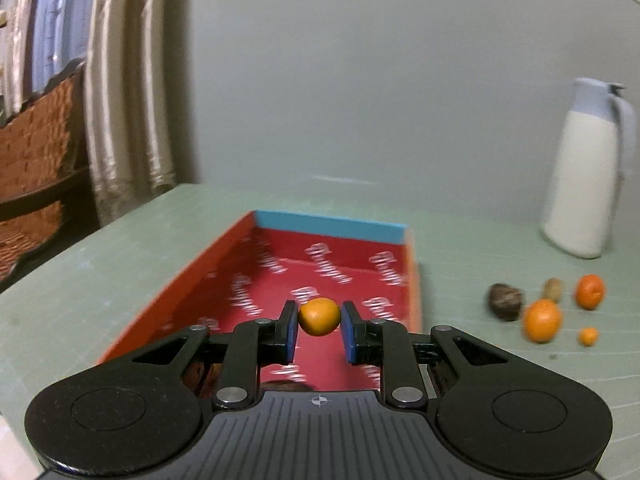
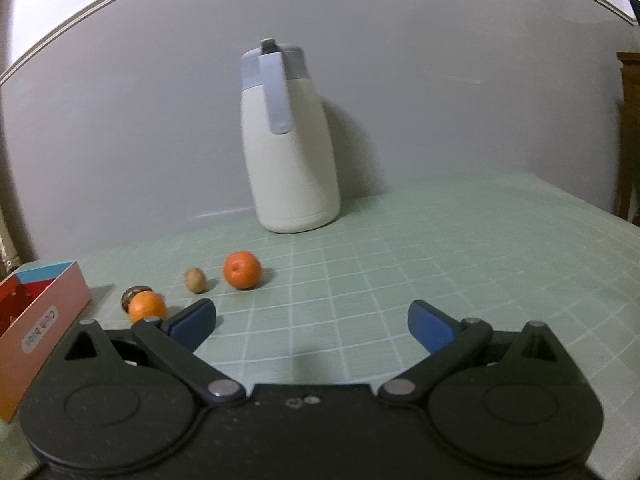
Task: Organize fruits
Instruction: 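Carry the small tangerine into the red tray and open the left gripper, then move the right tool to the tiny tangerine and close on it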
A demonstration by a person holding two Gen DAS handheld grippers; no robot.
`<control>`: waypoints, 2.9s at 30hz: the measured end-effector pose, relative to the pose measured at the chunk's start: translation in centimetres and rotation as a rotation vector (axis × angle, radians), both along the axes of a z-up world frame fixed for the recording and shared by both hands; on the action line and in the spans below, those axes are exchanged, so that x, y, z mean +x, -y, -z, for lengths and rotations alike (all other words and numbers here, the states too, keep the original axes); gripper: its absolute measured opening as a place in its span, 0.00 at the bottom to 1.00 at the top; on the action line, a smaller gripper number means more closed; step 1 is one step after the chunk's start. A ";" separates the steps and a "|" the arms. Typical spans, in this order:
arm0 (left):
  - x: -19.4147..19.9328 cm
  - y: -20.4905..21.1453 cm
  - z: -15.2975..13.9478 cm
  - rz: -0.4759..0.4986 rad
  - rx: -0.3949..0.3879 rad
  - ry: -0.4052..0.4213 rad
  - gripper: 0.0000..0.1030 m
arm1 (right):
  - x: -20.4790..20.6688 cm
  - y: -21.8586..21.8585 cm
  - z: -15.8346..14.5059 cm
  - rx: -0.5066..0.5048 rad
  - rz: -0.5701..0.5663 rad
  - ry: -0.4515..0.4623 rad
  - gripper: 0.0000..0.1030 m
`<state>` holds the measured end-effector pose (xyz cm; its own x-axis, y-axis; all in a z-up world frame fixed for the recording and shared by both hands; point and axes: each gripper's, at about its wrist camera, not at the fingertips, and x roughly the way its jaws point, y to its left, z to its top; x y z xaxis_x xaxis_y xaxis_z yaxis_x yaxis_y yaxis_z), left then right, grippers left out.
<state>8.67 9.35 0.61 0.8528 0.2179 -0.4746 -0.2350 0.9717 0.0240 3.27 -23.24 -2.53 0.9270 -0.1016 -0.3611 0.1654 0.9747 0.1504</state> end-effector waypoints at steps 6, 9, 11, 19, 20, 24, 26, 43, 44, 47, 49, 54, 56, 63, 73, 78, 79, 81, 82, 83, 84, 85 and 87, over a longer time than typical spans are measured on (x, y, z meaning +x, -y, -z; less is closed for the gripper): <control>1.1 -2.2 1.5 -0.056 -0.027 -0.054 0.22 | 0.4 -1.8 0.0 -0.021 -0.041 0.003 1.00; 1.4 -2.4 1.9 -0.073 -0.020 -0.070 0.22 | 0.6 -2.9 -0.1 -0.040 -0.057 0.009 1.00; 1.5 -2.5 2.1 -0.076 -0.026 -0.086 0.22 | 0.8 -3.5 -0.2 -0.053 -0.069 0.014 1.00; 1.7 -3.5 2.6 -0.101 -0.052 -0.106 0.23 | 1.0 -5.1 -0.4 -0.069 -0.100 0.022 1.00; 1.6 -3.5 2.5 -0.103 -0.052 -0.104 0.23 | 1.1 -5.2 -0.4 -0.072 -0.104 0.023 1.00; 0.9 -3.8 2.2 -0.095 -0.062 -0.096 0.26 | 1.5 -5.6 -0.3 -0.067 -0.122 0.016 1.00; 0.3 -3.9 1.7 -0.086 -0.067 -0.083 0.44 | 1.6 -6.0 -0.3 -0.067 -0.133 0.017 1.00; -7.1 -4.0 0.2 -0.100 0.000 0.039 0.84 | 3.3 -8.6 -0.2 -0.077 -0.217 -0.005 0.97; -7.3 -4.2 0.3 -0.107 0.001 0.040 0.84 | 3.4 -8.7 -0.1 -0.072 -0.217 -0.009 0.97; -8.0 -4.9 0.5 -0.129 0.001 0.040 0.84 | 3.9 -9.1 0.0 -0.071 -0.215 -0.018 0.97; -8.5 -5.5 0.7 -0.146 0.002 0.048 0.87 | 4.2 -9.4 0.0 -0.076 -0.220 -0.028 0.96; -9.9 -7.2 0.8 -0.203 0.013 0.070 0.88 | 5.2 -9.8 0.3 -0.059 -0.233 -0.072 0.85; -10.4 -8.0 0.8 -0.231 0.018 0.085 0.89 | 5.8 -9.7 0.3 -0.055 -0.233 -0.096 0.79; -11.6 -10.3 1.0 -0.296 0.024 0.101 0.90 | 8.1 -8.3 0.8 -0.067 -0.156 -0.194 0.52; -12.2 -12.1 1.2 -0.331 -0.009 0.102 0.93 | 10.2 -7.4 1.8 -0.056 -0.127 -0.249 0.39; -12.1 -12.0 1.3 -0.326 -0.010 0.101 0.94 | 10.3 -7.0 1.9 -0.041 -0.124 -0.242 0.29; -12.1 -11.9 1.3 -0.323 -0.009 0.101 0.94 | 10.2 -7.0 1.9 -0.041 -0.125 -0.241 0.28; -12.1 -11.7 1.3 -0.320 0.000 0.101 0.94 | 10.3 -6.9 1.8 -0.042 -0.131 -0.241 0.25; -12.1 -11.6 1.3 -0.318 0.003 0.100 0.94 | 10.4 -7.0 1.8 -0.044 -0.136 -0.242 0.25; -12.1 -11.6 1.4 -0.317 0.007 0.100 0.94 | 10.4 -7.1 1.8 -0.047 -0.139 -0.243 0.25; -12.1 -11.5 1.3 -0.318 0.009 0.099 0.95 | 10.5 -7.2 1.8 -0.052 -0.141 -0.245 0.25; -12.1 -11.4 1.4 -0.318 0.011 0.098 0.95 | 10.6 -7.2 1.8 -0.057 -0.142 -0.246 0.25; -12.2 -11.4 1.3 -0.317 0.013 0.097 0.95 | 10.7 -7.5 1.8 -0.072 -0.145 -0.250 0.27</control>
